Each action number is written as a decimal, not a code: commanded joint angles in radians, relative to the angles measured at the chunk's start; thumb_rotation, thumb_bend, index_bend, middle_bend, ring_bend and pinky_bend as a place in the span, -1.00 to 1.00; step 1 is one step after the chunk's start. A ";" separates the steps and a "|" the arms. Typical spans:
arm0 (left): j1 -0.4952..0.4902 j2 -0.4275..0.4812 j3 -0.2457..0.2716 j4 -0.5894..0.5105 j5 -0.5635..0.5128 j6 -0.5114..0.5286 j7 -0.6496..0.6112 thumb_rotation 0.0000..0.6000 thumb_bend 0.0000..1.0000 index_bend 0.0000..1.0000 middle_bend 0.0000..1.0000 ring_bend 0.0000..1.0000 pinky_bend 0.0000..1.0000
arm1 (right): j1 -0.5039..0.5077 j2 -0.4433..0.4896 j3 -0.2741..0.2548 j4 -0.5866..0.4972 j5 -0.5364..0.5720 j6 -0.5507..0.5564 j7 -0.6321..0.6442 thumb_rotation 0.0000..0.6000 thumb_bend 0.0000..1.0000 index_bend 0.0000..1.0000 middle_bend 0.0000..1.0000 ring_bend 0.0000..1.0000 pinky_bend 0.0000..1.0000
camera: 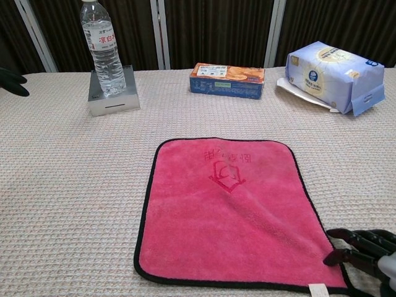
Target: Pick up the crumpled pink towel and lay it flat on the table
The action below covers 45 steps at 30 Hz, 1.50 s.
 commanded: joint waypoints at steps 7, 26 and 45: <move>0.002 0.002 -0.003 0.000 0.001 0.001 -0.006 1.00 -0.90 -0.61 -0.88 -1.00 -0.97 | 0.007 0.013 0.001 -0.020 -0.044 0.013 0.023 1.00 0.09 -1.00 -1.00 -1.00 -1.00; 0.038 -0.010 -0.012 0.088 -0.016 0.051 0.009 1.00 -0.91 -0.79 -0.92 -1.00 -0.97 | 0.007 0.183 0.149 -0.028 -0.097 0.208 0.174 1.00 -0.08 -1.00 -1.00 -1.00 -1.00; 0.167 -0.024 -0.033 0.375 -0.102 0.204 0.000 1.00 -0.98 -1.00 -1.00 -1.00 -1.00 | -0.047 0.265 0.201 0.103 -0.103 0.342 0.306 1.00 -0.54 -1.00 -1.00 -1.00 -1.00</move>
